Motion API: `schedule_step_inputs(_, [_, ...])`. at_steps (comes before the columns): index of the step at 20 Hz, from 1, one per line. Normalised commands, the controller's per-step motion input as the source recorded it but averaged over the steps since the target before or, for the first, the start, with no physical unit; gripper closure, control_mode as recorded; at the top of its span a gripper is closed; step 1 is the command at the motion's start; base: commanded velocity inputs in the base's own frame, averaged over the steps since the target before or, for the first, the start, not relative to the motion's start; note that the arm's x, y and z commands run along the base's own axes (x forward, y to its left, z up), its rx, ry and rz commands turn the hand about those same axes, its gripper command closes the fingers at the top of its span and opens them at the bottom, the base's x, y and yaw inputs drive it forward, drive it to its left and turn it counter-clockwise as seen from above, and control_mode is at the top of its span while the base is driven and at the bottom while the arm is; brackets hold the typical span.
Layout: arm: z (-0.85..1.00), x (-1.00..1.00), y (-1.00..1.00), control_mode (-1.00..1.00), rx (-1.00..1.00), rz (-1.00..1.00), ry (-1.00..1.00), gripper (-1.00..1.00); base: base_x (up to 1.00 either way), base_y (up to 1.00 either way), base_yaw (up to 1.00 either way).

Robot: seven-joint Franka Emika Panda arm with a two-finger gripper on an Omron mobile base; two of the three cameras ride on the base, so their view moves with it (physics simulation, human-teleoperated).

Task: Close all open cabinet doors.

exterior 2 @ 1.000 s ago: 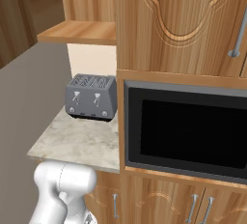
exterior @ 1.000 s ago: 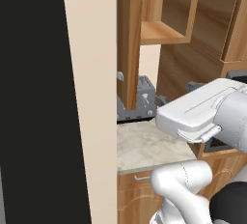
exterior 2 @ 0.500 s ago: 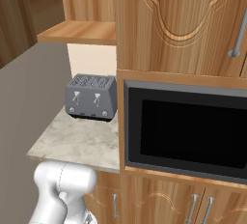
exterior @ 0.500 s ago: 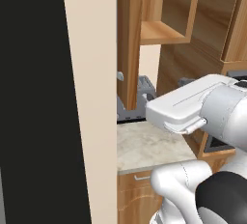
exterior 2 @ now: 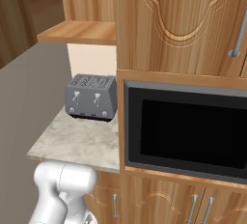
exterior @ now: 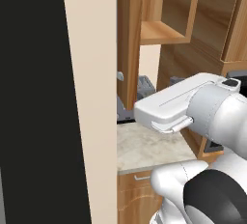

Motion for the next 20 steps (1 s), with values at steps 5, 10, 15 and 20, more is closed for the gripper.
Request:
schedule_step_inputs(5, [0.0, 0.16, 0.1, -1.0, -0.03, 0.0, 0.0, -1.0, 0.0, 0.0, 0.0])
schedule_step_inputs(10, [0.0, 0.12, 0.17, -1.0, -0.03, 0.0, -0.01, -1.0, 0.0, 0.0, 0.0])
schedule_step_inputs(15, [0.0, 0.05, 0.16, -1.0, -0.02, 0.0, 0.0, -1.0, 0.0, 0.0, 0.0])
schedule_step_inputs(20, [0.0, 0.13, 0.05, -1.0, -0.01, 0.0, 0.0, -1.0, 0.0, 0.0, 0.0])
